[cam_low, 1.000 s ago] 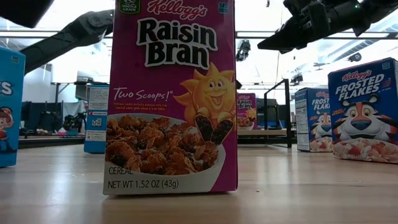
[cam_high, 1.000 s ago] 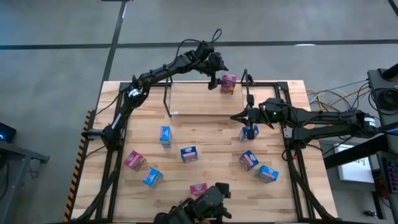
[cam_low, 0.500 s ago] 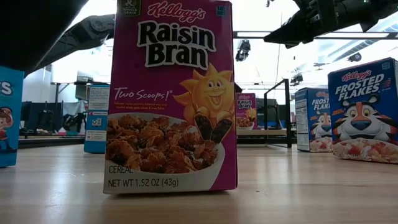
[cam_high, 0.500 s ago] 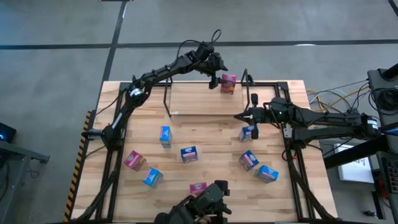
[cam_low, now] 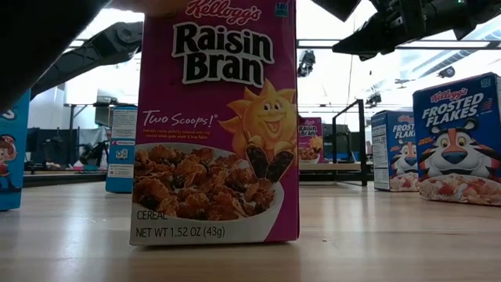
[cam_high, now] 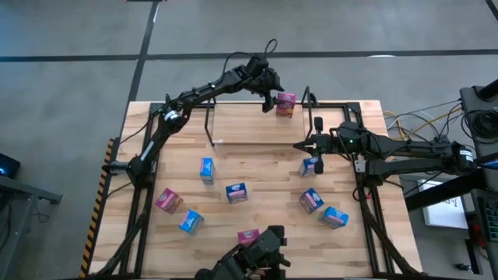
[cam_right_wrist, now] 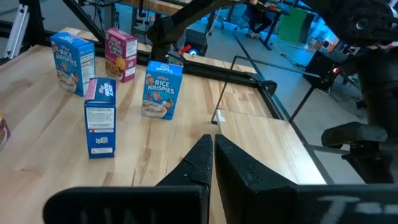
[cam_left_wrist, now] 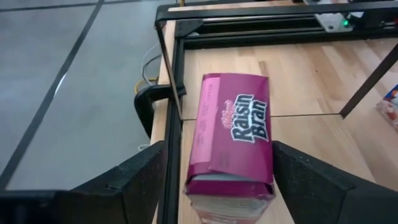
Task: Stack cereal on shelf
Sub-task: Put the top purple cereal box on the shelf Adjust the purple cereal box on the shelf
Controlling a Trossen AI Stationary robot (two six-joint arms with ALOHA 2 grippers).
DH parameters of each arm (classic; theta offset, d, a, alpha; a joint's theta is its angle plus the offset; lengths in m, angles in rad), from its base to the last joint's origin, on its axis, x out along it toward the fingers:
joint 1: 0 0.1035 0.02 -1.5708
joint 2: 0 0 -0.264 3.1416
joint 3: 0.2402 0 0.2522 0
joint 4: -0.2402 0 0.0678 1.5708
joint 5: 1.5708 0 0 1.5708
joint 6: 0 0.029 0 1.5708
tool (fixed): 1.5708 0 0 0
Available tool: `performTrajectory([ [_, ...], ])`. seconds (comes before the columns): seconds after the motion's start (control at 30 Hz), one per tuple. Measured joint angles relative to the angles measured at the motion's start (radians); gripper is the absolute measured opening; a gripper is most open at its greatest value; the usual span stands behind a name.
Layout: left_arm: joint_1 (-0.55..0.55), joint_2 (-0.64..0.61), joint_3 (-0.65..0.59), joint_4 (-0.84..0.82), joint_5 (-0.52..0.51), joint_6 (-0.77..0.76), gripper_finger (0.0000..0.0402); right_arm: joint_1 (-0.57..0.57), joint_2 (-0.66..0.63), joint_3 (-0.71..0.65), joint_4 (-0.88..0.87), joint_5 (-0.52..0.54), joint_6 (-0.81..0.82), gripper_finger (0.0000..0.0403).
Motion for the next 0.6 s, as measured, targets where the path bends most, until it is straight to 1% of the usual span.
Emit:
performTrajectory([
  [0.3, 0.0, 0.0, 0.0, -0.002, -0.007, -0.035, 0.0234, 0.0, 0.0, 0.0, 0.0, 0.0, 0.0, 0.0009],
  [0.6, -0.011, 0.0, 0.0, -0.005, -0.007, -0.105, 0.0231, 0.0, 0.0, 0.0, 0.0, 0.0, -0.001, 0.0009],
])
